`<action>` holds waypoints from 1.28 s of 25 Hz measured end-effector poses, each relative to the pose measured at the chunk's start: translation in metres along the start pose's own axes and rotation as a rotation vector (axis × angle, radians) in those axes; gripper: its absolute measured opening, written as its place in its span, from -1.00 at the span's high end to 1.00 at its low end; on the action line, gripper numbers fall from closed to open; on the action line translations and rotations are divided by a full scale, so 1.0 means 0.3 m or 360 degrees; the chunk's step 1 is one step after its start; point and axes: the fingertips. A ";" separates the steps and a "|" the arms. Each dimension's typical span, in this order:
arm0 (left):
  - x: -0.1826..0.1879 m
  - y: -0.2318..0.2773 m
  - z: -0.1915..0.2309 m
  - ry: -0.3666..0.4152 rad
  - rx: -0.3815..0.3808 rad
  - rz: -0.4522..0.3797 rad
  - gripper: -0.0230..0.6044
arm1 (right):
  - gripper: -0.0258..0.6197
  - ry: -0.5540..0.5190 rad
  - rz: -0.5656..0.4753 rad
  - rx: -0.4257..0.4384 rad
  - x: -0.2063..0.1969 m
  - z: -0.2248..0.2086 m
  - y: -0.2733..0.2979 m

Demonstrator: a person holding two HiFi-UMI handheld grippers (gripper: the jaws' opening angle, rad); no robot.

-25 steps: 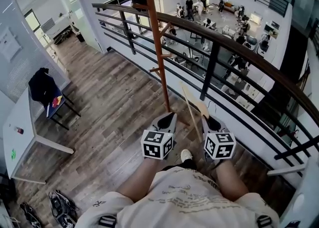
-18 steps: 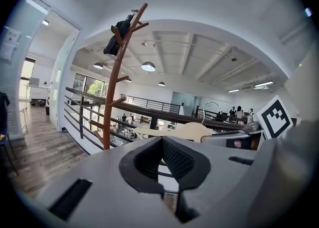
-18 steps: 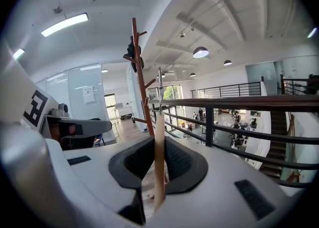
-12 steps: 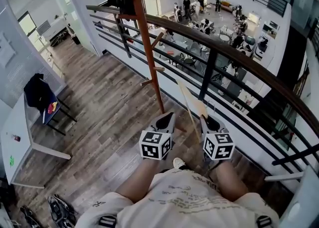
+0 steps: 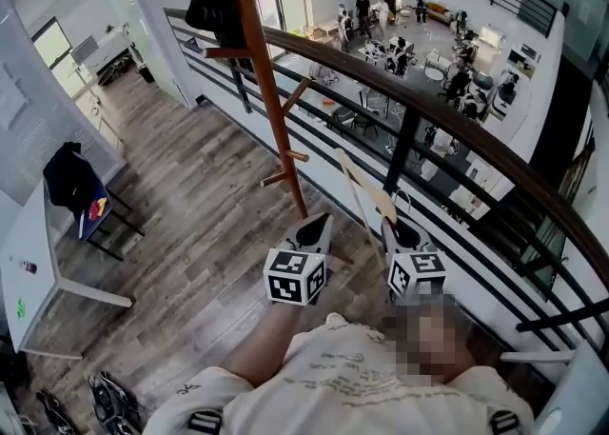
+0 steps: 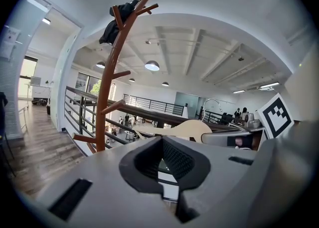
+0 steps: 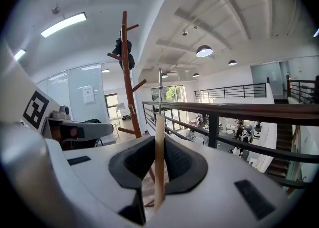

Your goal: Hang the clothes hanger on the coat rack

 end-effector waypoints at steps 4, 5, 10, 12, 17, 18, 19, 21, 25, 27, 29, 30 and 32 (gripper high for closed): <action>0.021 0.072 0.030 -0.0008 0.0007 -0.0008 0.91 | 0.76 -0.0008 -0.0001 0.0011 0.030 -0.043 0.077; 0.032 0.087 0.041 -0.0012 0.0013 -0.0020 0.91 | 0.76 -0.0012 -0.0004 0.0015 0.041 -0.053 0.097; 0.038 0.135 0.126 -0.0055 0.0073 -0.0029 0.91 | 0.76 -0.0035 0.0014 0.0046 0.075 -0.068 0.208; 0.041 0.143 0.149 -0.0071 0.0091 -0.0040 0.91 | 0.76 -0.0048 0.0018 0.0064 0.090 -0.066 0.240; 0.073 0.148 0.184 -0.0089 0.0141 -0.0076 0.91 | 0.76 -0.0083 0.0023 0.0121 0.132 -0.055 0.299; 0.071 0.146 0.190 -0.0098 0.0152 -0.0077 0.91 | 0.76 -0.0086 0.0027 0.0131 0.133 -0.053 0.305; 0.069 0.143 0.199 -0.0105 0.0164 -0.0077 0.91 | 0.76 -0.0086 0.0028 0.0139 0.135 -0.050 0.313; 0.068 0.139 0.219 -0.0112 0.0185 -0.0069 0.92 | 0.76 -0.0085 0.0026 0.0144 0.144 -0.046 0.334; 0.061 0.126 0.256 -0.0124 0.0231 -0.0062 0.91 | 0.76 -0.0102 0.0033 0.0127 0.165 -0.061 0.381; 0.053 0.115 0.277 -0.0142 0.0267 -0.0066 0.91 | 0.76 -0.0102 0.0038 0.0134 0.171 -0.061 0.402; 0.049 0.097 0.294 -0.0156 0.0302 -0.0071 0.91 | 0.76 -0.0108 0.0038 0.0154 0.181 -0.049 0.418; 0.048 0.088 0.298 -0.0161 0.0318 -0.0072 0.91 | 0.76 -0.0113 0.0036 0.0165 0.188 -0.042 0.424; 0.046 0.072 0.301 -0.0167 0.0346 -0.0076 0.91 | 0.76 -0.0119 0.0029 0.0186 0.203 -0.034 0.433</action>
Point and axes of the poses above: the fingertips, and each gripper's own axes: y forward along the fingers, z to its left, x out of its top, and after that the axes turned 2 degrees about -z, right-handed
